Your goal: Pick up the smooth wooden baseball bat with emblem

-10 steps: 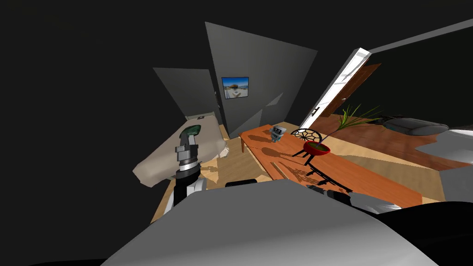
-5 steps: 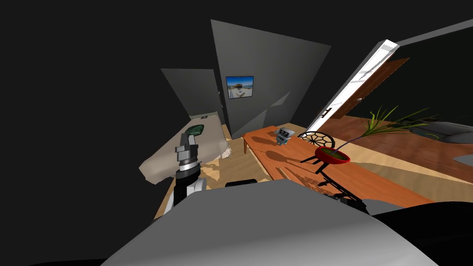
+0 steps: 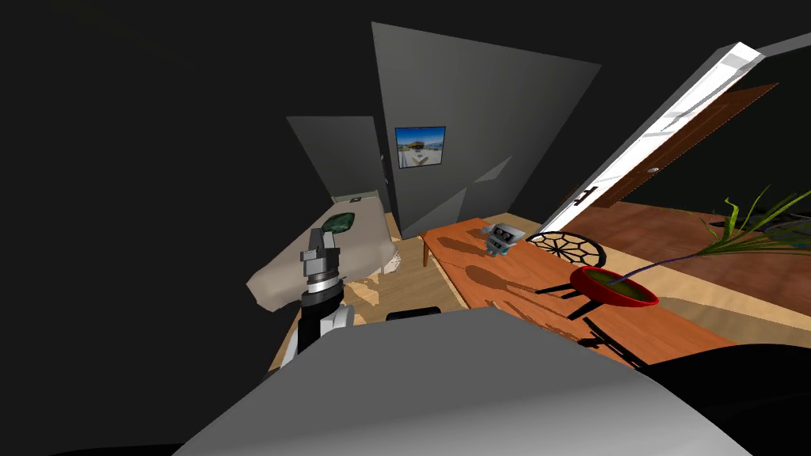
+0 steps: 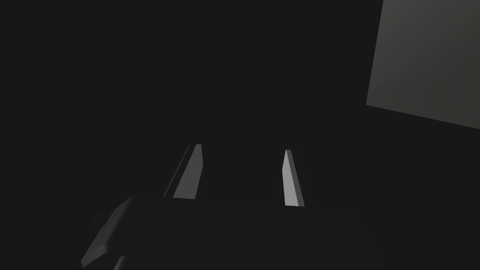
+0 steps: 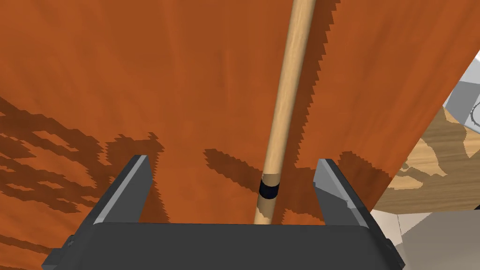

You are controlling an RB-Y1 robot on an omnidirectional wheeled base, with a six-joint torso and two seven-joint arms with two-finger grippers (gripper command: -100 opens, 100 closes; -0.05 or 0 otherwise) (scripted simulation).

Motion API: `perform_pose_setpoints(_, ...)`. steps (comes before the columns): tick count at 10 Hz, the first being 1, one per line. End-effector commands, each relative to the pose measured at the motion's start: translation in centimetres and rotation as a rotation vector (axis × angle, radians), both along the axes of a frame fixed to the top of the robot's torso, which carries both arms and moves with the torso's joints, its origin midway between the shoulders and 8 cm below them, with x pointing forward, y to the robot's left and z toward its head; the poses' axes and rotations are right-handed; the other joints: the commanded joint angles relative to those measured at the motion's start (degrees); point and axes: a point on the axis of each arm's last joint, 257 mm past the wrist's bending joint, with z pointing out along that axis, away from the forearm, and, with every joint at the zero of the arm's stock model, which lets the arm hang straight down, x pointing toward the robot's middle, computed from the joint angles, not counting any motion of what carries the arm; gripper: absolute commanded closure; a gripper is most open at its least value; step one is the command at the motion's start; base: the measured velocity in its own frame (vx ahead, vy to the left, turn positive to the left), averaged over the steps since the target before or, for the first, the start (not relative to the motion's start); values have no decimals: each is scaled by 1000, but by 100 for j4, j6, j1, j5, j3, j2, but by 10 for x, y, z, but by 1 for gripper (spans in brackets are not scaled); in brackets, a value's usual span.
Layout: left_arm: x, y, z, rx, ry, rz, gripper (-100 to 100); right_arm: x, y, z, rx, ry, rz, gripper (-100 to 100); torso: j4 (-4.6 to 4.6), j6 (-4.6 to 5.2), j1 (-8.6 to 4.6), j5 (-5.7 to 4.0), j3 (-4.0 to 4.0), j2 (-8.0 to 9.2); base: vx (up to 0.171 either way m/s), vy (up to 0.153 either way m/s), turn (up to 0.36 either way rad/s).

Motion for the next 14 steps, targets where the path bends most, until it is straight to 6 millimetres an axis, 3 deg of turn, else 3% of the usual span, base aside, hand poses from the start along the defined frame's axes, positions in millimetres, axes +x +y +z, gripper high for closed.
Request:
perform_pose_setpoints(1, 0, 0, 0, 0, 0, 0, 0, -20, 3, -2, 15, 38, -7, -100, 0, 0, 0, 0, 0, 0, 82, 26, 107)
perform_pose_setpoints(2, 0, 0, 0, 0, 0, 0, 0, -49, 16, -7, 47, 89, -22, -100, 0, -1, 2, 0, -2, -4, 142, 17, 193)
perform_pose_setpoints(5, 0, 0, 0, 0, 0, 0, 0, -46, 17, -8, 49, 84, -22, -100, -1, 2, -1, 1, 0, 1, 62, 8, 19)
perform_pose_setpoints(6, 0, 0, 0, 0, 0, 0, 0, -47, 17, -8, 50, 85, -22, 0, 3, 1, -3, 1, 9, 16, 0, 0, 0)
perform_pose_setpoints(7, 0, 0, 0, 0, 0, 0, 0, -46, 17, -11, 48, 83, -25, -100, 5, 2, -4, 0, 13, 23, -5, 1, 30)
perform_pose_setpoints(14, 0, 0, 0, 0, 0, 0, 0, -46, 19, -27, 50, 79, -47, -100, 7, 2, -5, 0, 19, 33, -16, 1, 36)
